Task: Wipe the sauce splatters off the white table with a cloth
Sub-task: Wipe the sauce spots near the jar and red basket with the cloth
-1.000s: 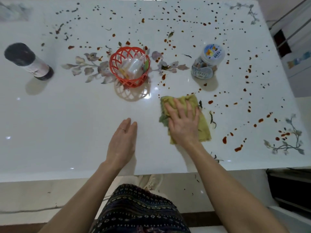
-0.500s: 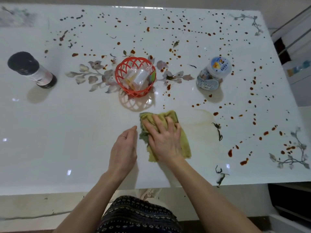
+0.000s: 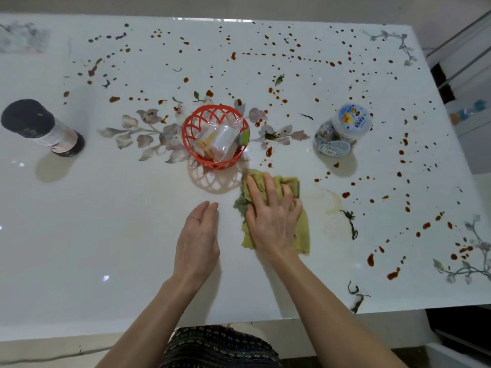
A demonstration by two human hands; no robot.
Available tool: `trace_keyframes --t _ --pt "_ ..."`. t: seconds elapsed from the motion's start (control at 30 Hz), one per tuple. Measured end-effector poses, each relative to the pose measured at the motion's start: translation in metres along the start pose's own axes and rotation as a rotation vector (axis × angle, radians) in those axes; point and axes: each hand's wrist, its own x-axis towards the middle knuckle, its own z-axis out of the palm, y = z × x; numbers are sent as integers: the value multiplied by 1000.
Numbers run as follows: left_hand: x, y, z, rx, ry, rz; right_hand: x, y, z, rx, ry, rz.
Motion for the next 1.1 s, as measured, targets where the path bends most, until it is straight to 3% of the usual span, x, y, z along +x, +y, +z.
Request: trace_keyframes --t 0.23,0.33,0.53,0.77,1.1 --pt "11 -3 -6 29 -32 5 78 -2 -3 -35 -135 23" --pt "15 -1 -6 34 -53 28 88 17 -6 -53 -150 118" --pt "20 3 -7 12 -59 49 69 30 -8 -64 -88 299" --pt "30 7 -4 21 -83 67 84 -8 -5 -11 -121 136" --pt "32 8 -2 8 -112 59 48 23 -5 -77 -1 387"
